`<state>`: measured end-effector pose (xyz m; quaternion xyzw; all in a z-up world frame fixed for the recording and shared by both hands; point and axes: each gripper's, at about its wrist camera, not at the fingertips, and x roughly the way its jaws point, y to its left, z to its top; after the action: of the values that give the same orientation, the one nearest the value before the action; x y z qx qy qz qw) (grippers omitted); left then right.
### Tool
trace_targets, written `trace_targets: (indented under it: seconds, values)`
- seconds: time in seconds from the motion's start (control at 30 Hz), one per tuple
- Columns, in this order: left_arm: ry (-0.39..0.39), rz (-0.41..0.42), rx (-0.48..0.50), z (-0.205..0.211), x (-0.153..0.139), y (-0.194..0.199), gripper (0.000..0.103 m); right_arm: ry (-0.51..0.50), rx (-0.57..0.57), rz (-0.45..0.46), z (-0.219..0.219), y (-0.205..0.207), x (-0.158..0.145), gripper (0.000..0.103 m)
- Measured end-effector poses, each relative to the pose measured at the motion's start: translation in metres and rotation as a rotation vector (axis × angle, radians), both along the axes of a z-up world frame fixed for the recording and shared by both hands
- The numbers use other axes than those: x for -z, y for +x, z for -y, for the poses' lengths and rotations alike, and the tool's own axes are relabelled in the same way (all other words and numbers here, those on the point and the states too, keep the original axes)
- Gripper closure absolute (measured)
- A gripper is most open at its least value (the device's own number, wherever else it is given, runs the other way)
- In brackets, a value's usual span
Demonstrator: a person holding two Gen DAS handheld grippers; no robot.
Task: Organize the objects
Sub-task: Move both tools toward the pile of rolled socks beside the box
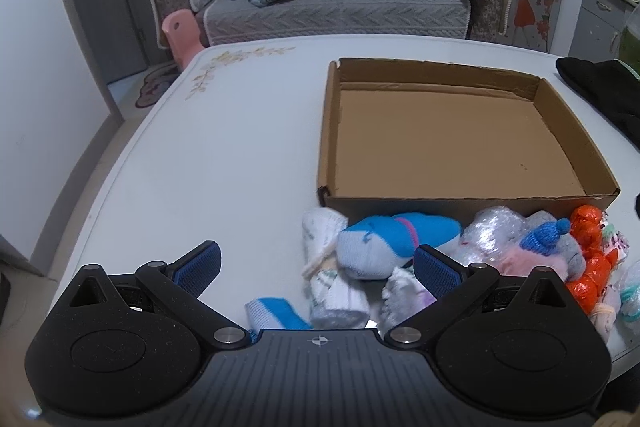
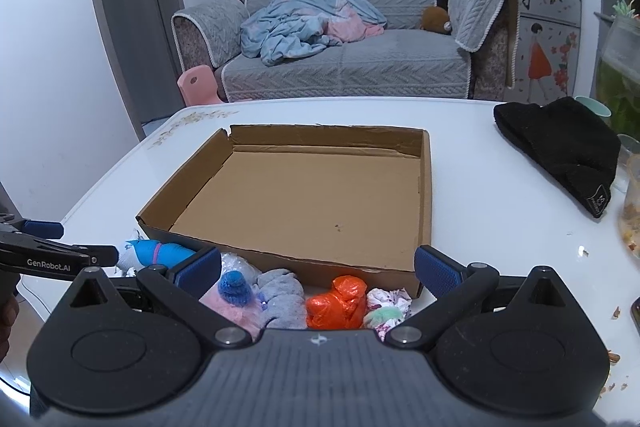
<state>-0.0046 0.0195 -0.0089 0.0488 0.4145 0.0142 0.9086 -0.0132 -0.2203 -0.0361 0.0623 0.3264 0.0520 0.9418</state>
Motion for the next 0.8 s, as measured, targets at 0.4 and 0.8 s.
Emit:
trace_targets:
  seconds: [0.4, 0.8]
  values:
    - [0.002, 0.001, -0.055, -0.019, 0.028, -0.05, 0.001, -0.199, -0.055, 0.117, 0.011, -0.066, 0.035, 0.0]
    - [-0.005, 0.004, -0.052, -0.015, 0.027, -0.041, 0.001, -0.166, -0.055, 0.048, 0.013, -0.064, 0.057, 0.001]
